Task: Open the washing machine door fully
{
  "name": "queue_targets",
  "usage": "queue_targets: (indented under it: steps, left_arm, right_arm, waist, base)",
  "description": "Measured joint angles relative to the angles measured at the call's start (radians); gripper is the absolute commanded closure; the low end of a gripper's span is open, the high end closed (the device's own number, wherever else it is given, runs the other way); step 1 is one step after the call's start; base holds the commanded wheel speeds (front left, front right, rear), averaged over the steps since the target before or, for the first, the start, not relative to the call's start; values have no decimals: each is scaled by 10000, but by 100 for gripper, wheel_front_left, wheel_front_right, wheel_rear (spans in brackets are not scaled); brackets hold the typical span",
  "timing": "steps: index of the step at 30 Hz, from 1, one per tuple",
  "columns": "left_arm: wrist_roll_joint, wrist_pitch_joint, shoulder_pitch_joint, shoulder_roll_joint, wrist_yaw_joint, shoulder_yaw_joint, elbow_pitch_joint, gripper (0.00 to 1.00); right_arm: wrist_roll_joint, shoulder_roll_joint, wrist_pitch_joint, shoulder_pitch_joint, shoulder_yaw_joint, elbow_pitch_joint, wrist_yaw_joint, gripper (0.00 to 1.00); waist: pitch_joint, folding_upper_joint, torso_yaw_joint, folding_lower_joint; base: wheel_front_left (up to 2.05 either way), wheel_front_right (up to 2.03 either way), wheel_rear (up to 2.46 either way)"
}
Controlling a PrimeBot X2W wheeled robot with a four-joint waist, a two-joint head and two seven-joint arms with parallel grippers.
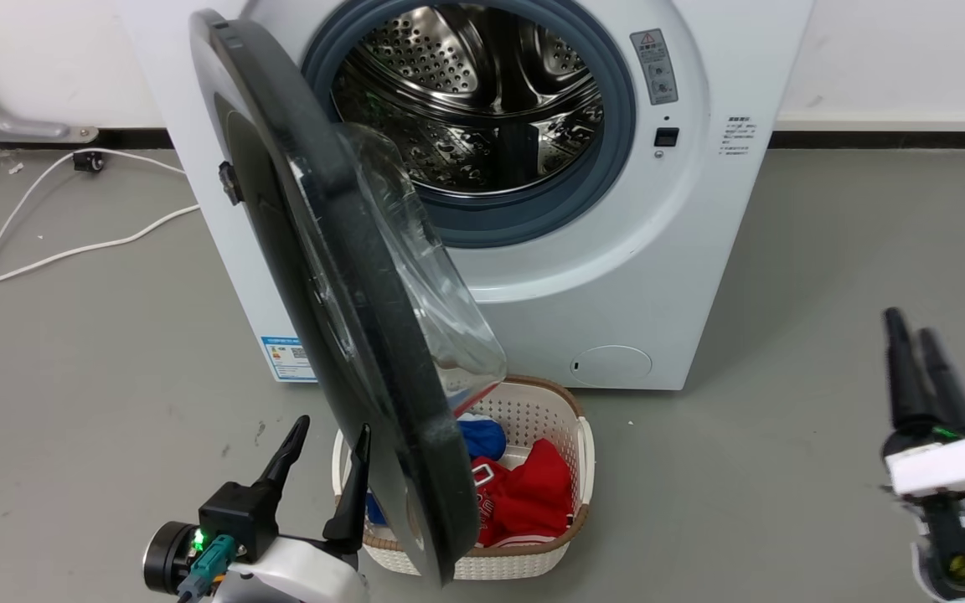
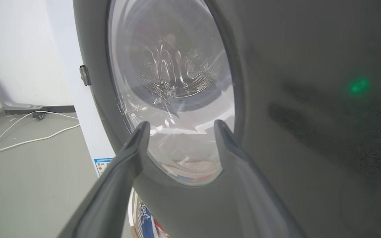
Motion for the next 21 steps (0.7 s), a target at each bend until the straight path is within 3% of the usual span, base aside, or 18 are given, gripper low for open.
queue_targets:
  steps: [2,6,7,8,9,14,21]
  left_arm:
    - [-13,8,18,36,44,21,-44,0]
    - [-59,48,46,105,82,36,-111,0]
    - [-61,71,56,121,88,35,-115,0]
    - [-75,77,63,140,125,10,-157,0]
    - [-86,79,65,155,128,13,-161,0]
    - [-111,92,65,213,132,-8,-153,0]
    - [-157,90,64,290,176,-29,-138,0]
  right_arm:
    - [-1296,-121,-201,152,-504,-284,0,0]
    - [-5206,27,-309,621,-1833,-1216,0,0]
    - [-5885,282,-169,771,-2075,-1603,0,0]
    - [-7787,1214,453,1416,-2406,-2761,4,0]
    - [-8299,1440,621,1609,-2416,-3135,17,0]
    - [-9382,2013,1229,2682,-2220,-4088,17,0]
    - [-9350,2194,1396,3663,-1841,-3789,17,0]
  waist:
    - [4,0,-68,0]
    - [-15,0,-138,0]
    - [-29,0,-138,0]
    - [-41,0,-115,0]
    - [-39,0,-104,1]
    - [-65,0,-19,0]
    - [-77,0,59,0]
  base:
    - [0,0,0]
    - [0,0,0]
    - [0,0,0]
    - [0,0,0]
    - [0,0,0]
    - [0,0,0]
    - [0,0,0]
